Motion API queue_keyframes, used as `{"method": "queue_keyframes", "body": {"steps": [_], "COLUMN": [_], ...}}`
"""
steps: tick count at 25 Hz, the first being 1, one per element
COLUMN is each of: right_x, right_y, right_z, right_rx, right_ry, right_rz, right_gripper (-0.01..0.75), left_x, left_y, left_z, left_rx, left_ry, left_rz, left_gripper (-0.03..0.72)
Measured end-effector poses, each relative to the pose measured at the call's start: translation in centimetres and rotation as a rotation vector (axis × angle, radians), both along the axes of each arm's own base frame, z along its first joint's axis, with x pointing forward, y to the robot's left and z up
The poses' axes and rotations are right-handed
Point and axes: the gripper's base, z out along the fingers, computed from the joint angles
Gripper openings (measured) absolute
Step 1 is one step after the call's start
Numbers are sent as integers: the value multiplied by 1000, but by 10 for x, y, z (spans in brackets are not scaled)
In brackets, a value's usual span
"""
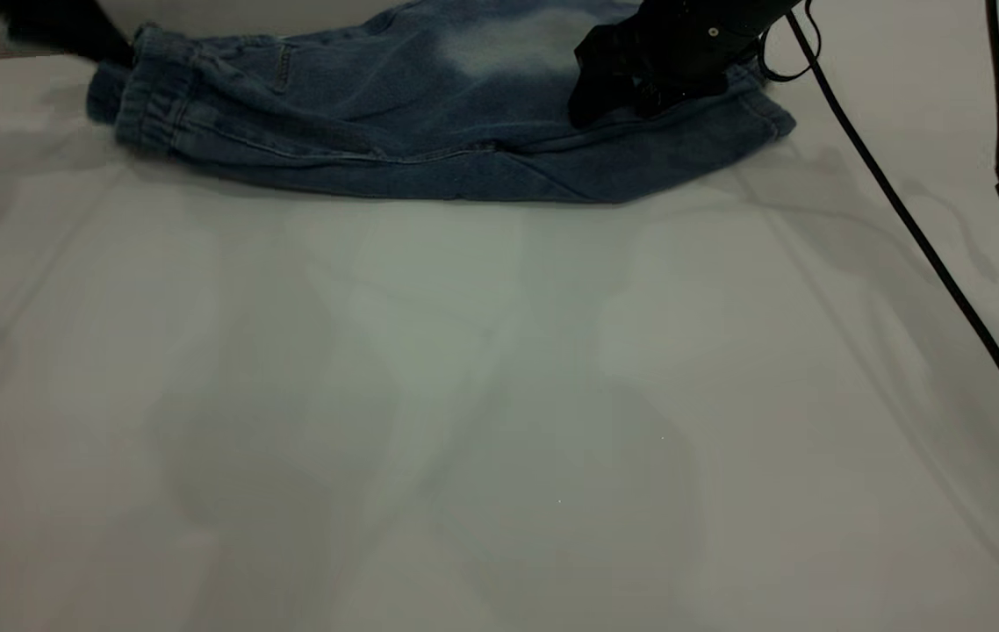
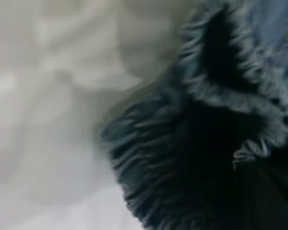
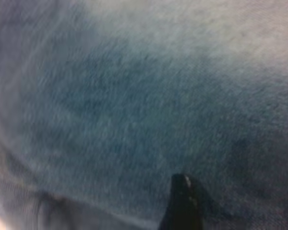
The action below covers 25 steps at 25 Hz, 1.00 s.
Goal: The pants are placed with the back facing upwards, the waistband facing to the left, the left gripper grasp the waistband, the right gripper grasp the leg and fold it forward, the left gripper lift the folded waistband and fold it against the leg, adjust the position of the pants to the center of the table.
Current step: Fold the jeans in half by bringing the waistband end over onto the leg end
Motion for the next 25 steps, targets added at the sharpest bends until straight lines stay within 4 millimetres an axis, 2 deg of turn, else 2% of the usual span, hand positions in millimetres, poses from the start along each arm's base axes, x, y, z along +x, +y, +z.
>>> {"method": "queue_keyframes", "body": {"steps": [6,13,17,22,25], "right_x": [-15,-29,-27,-18,-7], "right_y": [3,7,8,13,18], "right_z": [-3,-4,-1,17,43], "right_rx": [0,44,42,52,75], "right_ry": [146,287,285,297,281], "right_rz": [91,170,184,226,229], "right_gripper": [469,467,467,467,467], "left_x": [12,14,15,13,11], "left_y": [-28,-77,-106,-135,-147], "left_z": [28,32,47,78,84], "left_rx": [15,19,24,26,24], "left_ry": [-103,-126,-174,-261,-279], "left_rz": [-54,-159,-216,-267,-289], "left_gripper": [26,25,25,25,25]}}
